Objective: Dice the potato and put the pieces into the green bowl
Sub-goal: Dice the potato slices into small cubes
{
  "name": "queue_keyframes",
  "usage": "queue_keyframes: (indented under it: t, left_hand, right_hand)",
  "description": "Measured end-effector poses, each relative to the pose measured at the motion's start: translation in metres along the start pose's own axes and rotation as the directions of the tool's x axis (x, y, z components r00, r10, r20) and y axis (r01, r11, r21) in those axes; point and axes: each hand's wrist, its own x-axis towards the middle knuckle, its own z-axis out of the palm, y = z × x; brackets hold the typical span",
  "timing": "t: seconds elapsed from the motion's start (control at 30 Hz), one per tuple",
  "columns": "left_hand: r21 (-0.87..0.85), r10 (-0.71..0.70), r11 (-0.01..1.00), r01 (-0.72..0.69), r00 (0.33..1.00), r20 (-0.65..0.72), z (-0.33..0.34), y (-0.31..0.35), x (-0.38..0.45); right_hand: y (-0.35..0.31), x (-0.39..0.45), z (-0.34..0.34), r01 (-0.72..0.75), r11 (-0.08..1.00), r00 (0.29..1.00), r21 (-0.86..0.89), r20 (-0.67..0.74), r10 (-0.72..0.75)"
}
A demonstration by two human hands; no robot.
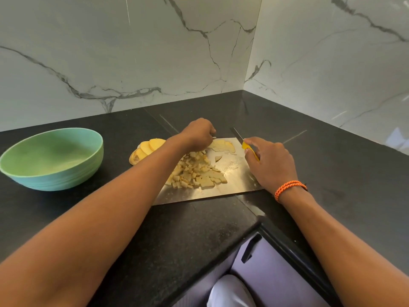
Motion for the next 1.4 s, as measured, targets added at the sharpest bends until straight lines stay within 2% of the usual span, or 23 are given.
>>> queue_keyframes:
  t: [0.17, 0.4, 0.57, 0.73, 0.9, 1.0, 1.17, 1.4]
  left_hand:
    - [-0.033, -0.002, 0.999, 0.000, 0.999, -0.042, -0.008, 0.006, -0.007]
    - [-0.108, 0.016, 0.994, -0.028, 0.994, -0.111, 0.000, 0.007, -0.020]
    - [-0.074, 0.031, 0.996, -0.039, 0.994, -0.109, 0.004, 0.015, -0.022]
    - [-0.119, -0.020, 0.993, 0.000, 0.985, -0.171, -0.004, 0.009, -0.021]
    - [-0.214, -0.066, 0.977, 0.020, 0.976, -0.209, -0.013, -0.001, -0.021]
    - [-0.226, -0.071, 0.974, 0.014, 0.967, -0.246, -0.014, -0.007, -0.023]
    - [-0.203, 0.005, 0.979, -0.022, 0.997, -0.080, -0.010, -0.008, -0.024]
    - [-0.139, 0.013, 0.990, -0.024, 0.997, -0.075, -0.010, -0.002, -0.024]
  right_hand:
    - [0.002, 0.001, 0.001, -0.016, 1.000, 1.000, 0.022, 0.018, 0.015]
    - [0.010, 0.004, 0.004, -0.110, 0.994, 0.994, -0.014, 0.010, 0.110]
    - [0.017, 0.005, 0.005, -0.121, 0.988, 0.992, 0.091, 0.035, 0.119]
    - [0.014, 0.001, 0.003, -0.136, 0.965, 0.989, 0.225, 0.080, 0.121]
    - [0.011, -0.006, -0.003, -0.065, 0.940, 0.982, 0.335, 0.189, 0.001]
    - [0.014, -0.007, -0.009, -0.061, 0.911, 0.984, 0.409, 0.175, -0.013]
    - [0.026, -0.008, -0.011, -0.097, 0.947, 0.988, 0.307, 0.145, 0.054]
    - [0.018, -0.010, -0.029, -0.160, 0.985, 0.969, 0.058, 0.200, 0.146]
